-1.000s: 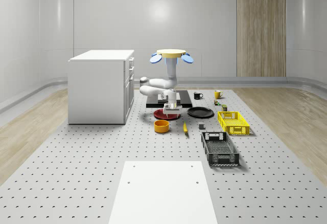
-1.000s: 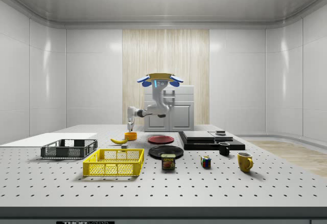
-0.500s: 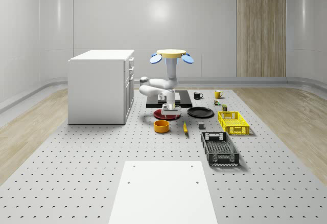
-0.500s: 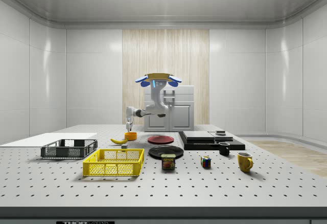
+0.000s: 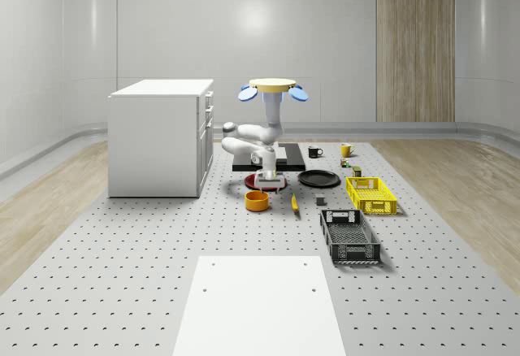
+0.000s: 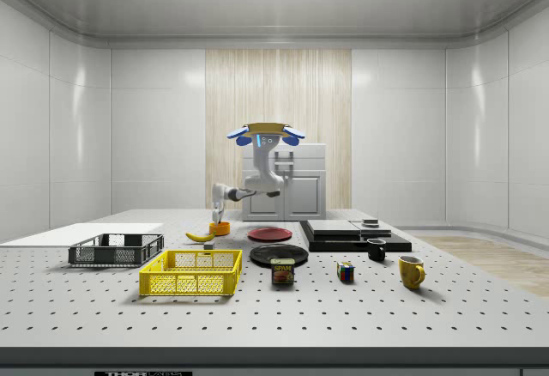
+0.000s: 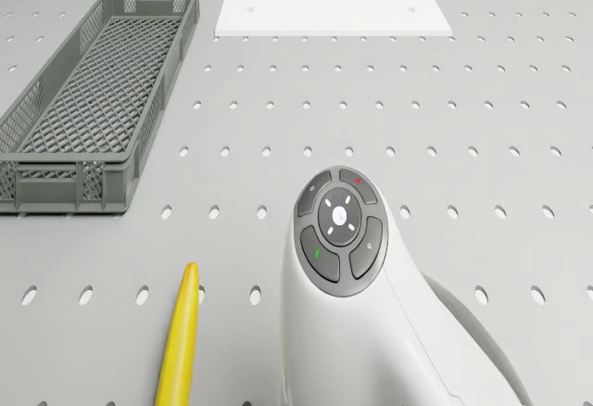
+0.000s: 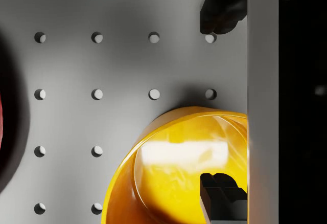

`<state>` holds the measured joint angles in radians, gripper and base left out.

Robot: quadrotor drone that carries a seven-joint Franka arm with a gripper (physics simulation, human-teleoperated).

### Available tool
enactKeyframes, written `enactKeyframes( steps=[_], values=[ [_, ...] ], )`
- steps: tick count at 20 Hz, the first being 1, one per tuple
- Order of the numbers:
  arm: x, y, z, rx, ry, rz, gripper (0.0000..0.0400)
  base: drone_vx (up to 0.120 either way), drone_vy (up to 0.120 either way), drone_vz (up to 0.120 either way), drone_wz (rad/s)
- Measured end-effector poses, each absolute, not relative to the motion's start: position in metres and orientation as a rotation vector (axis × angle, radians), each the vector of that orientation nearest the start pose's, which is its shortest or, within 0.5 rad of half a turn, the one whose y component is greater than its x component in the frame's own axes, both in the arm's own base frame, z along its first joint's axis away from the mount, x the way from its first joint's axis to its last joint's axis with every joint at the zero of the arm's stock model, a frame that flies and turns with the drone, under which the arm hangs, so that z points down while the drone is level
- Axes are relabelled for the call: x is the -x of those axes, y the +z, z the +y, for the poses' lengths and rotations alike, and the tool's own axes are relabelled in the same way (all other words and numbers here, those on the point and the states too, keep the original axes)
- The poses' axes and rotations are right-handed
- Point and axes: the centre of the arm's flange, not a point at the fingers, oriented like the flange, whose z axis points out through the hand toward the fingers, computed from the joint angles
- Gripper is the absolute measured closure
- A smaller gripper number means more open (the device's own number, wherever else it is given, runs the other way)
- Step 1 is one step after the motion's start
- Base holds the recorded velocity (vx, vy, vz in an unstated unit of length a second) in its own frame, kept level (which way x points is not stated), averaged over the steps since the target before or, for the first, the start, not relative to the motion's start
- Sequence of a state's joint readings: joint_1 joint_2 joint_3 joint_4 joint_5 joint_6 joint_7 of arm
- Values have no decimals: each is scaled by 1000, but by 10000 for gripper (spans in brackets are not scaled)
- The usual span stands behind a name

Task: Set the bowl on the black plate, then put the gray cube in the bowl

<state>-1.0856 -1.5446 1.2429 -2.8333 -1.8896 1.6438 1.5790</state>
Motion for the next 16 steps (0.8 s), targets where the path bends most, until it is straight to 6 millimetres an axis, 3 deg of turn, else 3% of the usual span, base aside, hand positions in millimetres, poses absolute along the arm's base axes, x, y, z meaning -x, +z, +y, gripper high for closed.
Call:
enactKeyframes(
  steps=[10, 16],
  values=[
    [-314, 548, 48, -1, 786, -2, 0, 0, 0, 0, 0],
    [-316, 552, 42, -1, 786, -2, 0, 0, 0, 0, 0]
  ],
)
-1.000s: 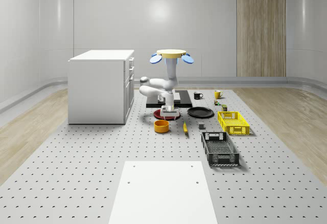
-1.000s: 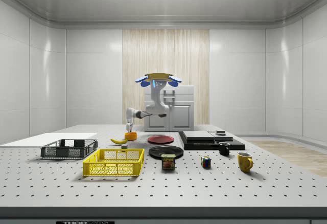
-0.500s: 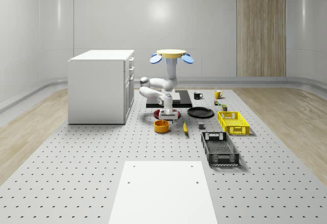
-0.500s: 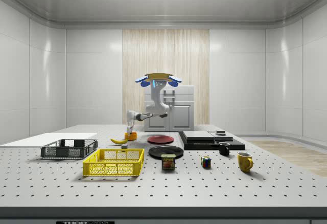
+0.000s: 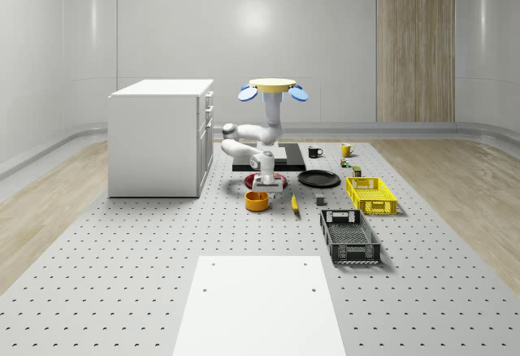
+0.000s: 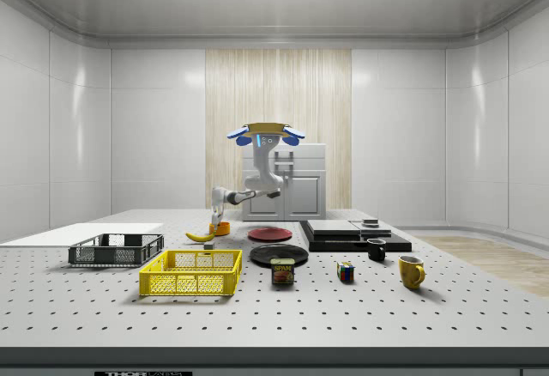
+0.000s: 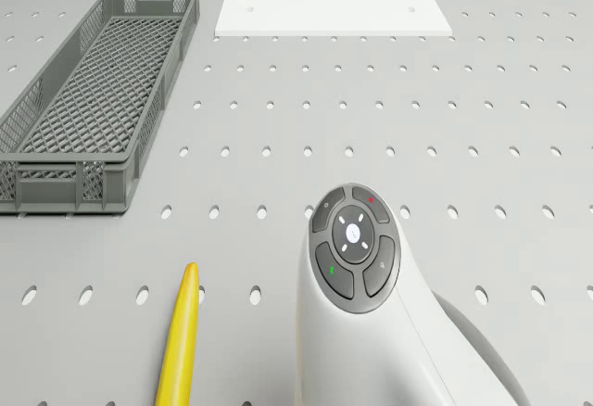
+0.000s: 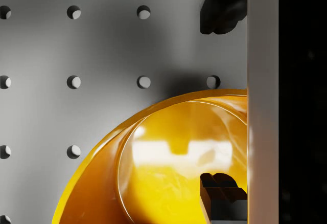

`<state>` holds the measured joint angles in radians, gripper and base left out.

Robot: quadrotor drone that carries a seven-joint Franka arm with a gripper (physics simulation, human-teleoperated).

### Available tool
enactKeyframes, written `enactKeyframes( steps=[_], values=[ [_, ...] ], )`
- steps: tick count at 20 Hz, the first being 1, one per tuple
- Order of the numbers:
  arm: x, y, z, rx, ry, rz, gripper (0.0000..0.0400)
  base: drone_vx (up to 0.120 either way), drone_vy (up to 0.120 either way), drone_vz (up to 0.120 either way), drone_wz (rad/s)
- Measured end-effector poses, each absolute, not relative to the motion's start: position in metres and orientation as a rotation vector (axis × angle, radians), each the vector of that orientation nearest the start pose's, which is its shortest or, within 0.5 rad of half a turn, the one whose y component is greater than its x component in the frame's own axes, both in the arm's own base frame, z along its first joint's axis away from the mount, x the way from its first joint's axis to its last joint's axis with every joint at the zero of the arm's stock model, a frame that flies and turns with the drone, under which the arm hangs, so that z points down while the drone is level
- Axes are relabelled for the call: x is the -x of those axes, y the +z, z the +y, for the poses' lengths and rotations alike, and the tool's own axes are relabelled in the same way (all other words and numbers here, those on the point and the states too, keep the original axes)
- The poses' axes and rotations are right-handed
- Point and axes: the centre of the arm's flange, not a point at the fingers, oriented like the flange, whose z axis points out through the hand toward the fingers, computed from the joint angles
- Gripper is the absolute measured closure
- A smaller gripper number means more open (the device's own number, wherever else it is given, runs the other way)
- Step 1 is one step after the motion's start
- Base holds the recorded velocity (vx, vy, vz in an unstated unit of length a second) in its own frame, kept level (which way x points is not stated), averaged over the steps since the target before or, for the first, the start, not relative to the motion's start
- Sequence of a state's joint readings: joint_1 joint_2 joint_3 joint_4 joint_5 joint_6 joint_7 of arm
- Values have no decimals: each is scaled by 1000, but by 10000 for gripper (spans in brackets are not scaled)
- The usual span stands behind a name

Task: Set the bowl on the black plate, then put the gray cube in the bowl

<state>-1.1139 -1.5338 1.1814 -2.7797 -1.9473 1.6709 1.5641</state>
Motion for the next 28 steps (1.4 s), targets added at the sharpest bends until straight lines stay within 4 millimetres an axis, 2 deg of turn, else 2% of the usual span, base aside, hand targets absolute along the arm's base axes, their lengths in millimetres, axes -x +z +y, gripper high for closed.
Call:
enactKeyframes(
  steps=[12, 13, 15, 18, 22, 28],
  values=[
    [-322, 553, 40, -1, 786, -2, 0, 0, 0, 0, 0],
    [-322, 553, 41, -1, 786, -2, 66, 0, 0, 0, 0],
    [-322, 553, 41, -1, 786, -2, 158, 0, 0, 0, 0],
    [-323, 553, 42, -1, 786, -2, 233, 0, 0, 0, 0],
    [-323, 553, 42, -1, 786, -2, 275, 0, 0, 0, 0],
    [-323, 553, 42, -1, 786, -2, 295, 0, 0, 0, 0]
  ],
)
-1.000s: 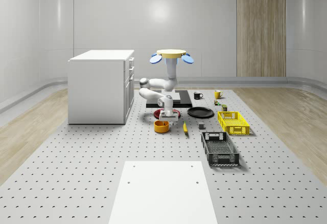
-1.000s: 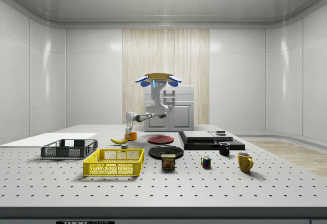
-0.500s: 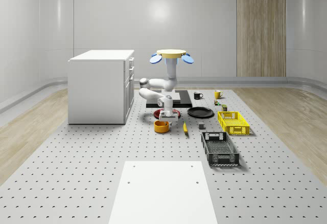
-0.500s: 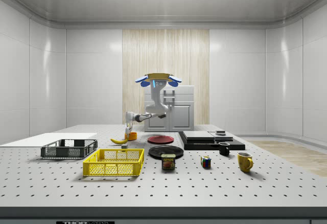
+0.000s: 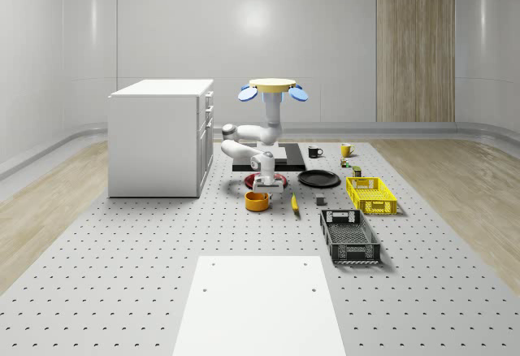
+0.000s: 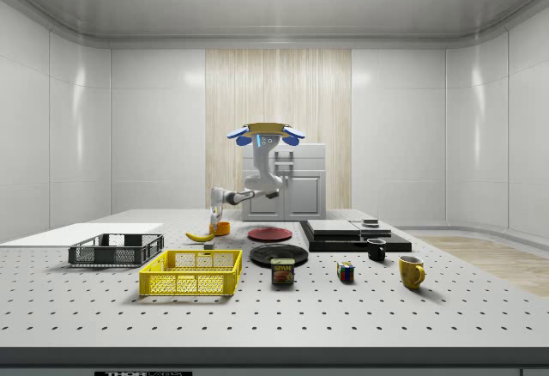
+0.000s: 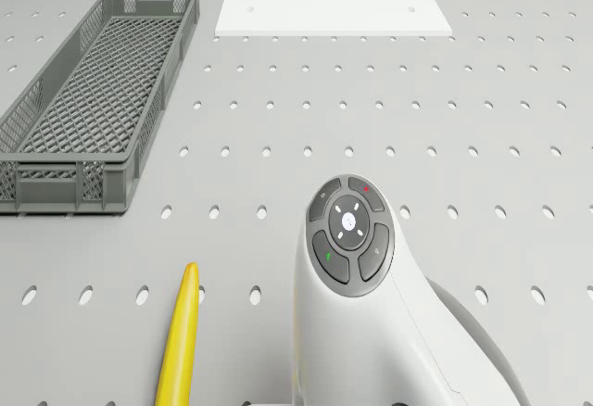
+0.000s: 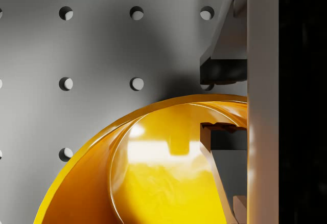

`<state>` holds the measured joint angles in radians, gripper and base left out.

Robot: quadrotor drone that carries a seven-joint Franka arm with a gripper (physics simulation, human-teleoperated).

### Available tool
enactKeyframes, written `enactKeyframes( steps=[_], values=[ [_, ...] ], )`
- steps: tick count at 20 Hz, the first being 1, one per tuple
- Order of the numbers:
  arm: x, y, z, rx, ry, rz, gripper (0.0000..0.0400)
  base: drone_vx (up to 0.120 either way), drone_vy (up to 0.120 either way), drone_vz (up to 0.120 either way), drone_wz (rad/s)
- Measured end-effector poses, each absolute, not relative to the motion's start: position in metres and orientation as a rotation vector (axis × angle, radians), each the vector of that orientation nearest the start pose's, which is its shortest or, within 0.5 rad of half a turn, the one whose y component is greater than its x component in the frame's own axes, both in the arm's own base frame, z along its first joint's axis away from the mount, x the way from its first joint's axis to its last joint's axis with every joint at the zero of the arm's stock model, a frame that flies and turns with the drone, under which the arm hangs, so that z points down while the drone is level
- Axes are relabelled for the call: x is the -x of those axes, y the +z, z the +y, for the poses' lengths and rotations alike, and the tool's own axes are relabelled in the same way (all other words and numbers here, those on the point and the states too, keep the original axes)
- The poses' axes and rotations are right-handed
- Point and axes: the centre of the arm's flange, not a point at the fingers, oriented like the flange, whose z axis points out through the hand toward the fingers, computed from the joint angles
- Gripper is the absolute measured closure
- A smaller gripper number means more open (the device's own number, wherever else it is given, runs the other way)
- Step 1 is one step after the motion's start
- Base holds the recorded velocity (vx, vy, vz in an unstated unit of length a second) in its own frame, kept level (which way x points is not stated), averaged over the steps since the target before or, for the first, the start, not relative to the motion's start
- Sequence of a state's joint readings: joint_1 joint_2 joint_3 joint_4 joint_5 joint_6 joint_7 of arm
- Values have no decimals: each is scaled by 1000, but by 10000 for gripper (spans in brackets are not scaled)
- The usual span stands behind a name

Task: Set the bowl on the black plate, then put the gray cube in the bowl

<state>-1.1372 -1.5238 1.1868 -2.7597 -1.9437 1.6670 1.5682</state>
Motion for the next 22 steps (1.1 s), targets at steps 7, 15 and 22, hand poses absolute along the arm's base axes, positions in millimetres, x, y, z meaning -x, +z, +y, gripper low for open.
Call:
enactKeyframes(
  steps=[7, 15, 22],
  values=[
    [-323, 533, 42, -1, 786, -2, 299, 0, 0, 63, 0],
    [-323, 521, 42, -1, 786, -2, 300, -95, 105, 80, 0],
    [-323, 519, 42, -1, 786, -2, 300, -120, 120, 46, 0]
  ],
)
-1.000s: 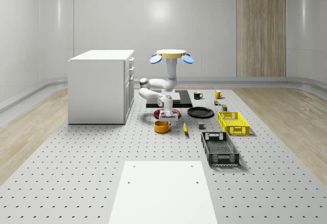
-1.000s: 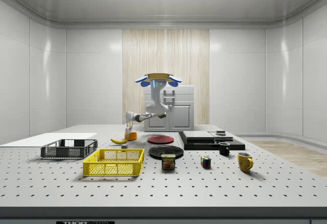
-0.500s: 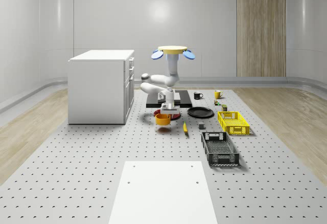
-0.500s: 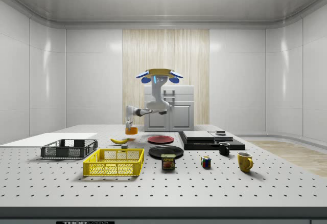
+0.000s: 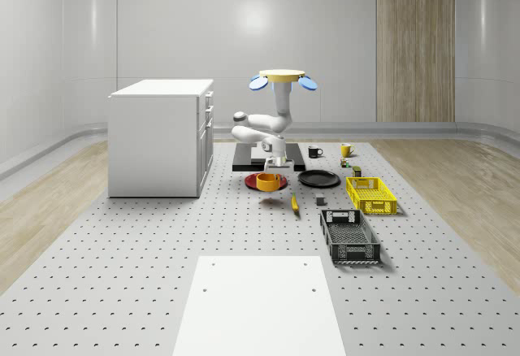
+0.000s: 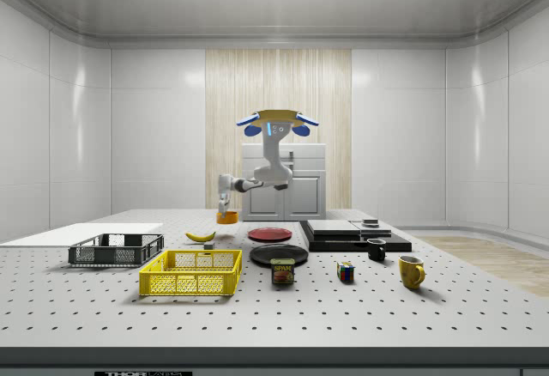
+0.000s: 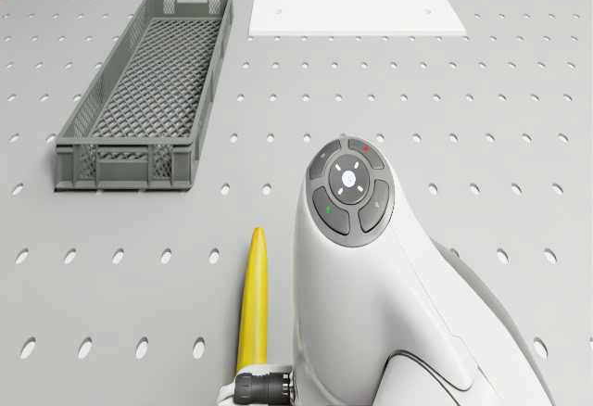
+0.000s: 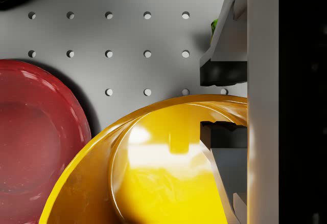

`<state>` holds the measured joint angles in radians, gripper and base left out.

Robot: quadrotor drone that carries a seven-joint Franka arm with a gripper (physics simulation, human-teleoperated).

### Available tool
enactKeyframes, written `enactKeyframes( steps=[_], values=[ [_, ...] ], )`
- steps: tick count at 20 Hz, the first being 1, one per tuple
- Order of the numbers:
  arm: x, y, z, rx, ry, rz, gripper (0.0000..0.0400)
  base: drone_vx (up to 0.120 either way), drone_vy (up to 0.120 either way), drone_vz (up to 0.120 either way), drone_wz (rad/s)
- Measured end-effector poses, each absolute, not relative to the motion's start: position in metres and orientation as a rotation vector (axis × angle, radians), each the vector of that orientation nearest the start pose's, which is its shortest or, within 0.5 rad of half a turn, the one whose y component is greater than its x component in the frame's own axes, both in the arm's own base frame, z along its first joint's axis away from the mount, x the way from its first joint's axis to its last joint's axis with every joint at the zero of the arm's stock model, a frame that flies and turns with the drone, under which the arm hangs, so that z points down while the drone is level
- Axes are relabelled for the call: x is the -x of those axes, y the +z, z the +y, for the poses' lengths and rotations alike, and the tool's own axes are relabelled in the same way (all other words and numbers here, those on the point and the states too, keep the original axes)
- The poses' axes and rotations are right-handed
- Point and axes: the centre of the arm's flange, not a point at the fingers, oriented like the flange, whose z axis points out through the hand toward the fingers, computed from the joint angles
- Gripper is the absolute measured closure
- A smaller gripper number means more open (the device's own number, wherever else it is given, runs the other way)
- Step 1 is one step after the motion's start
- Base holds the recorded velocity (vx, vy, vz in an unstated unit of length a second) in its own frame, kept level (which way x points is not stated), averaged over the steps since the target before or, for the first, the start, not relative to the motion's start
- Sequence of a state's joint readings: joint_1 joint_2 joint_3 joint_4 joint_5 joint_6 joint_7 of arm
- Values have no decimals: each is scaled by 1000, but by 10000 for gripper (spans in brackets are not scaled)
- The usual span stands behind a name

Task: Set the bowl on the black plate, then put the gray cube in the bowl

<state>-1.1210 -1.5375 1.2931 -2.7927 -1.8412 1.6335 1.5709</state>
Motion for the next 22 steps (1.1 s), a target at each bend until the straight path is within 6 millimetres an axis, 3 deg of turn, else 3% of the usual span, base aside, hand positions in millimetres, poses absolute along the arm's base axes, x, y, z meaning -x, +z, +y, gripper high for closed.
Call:
enactKeyframes(
  steps=[22],
  values=[
    [-323, 519, 42, -1, 786, -2, 300, -120, 120, 0, 0]
  ],
)
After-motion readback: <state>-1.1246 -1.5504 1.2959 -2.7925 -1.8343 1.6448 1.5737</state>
